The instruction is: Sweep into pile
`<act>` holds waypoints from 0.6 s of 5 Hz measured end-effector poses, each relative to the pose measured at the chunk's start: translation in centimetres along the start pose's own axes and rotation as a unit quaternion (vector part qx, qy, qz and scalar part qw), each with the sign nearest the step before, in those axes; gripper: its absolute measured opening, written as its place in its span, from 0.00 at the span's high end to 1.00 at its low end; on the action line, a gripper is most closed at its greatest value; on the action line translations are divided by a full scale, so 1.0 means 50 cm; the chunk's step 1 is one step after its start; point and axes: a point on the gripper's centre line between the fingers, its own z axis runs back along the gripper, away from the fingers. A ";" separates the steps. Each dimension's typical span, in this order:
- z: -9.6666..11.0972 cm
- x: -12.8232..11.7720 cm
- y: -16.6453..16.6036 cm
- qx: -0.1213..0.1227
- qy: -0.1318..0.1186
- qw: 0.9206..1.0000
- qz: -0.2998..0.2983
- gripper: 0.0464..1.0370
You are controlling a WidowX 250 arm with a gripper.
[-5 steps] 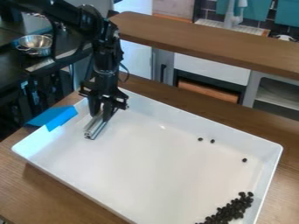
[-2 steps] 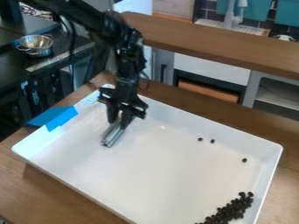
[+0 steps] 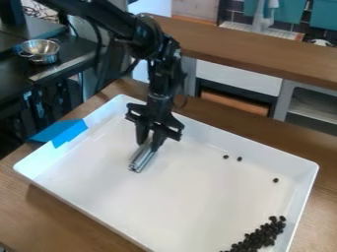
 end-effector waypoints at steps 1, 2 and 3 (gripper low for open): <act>0.012 0.000 -0.070 -0.009 0.000 1.000 -0.019 0.70; 0.021 -0.008 -0.131 -0.022 0.003 0.999 -0.030 0.70; 0.025 -0.011 -0.173 -0.027 0.005 0.999 -0.037 0.70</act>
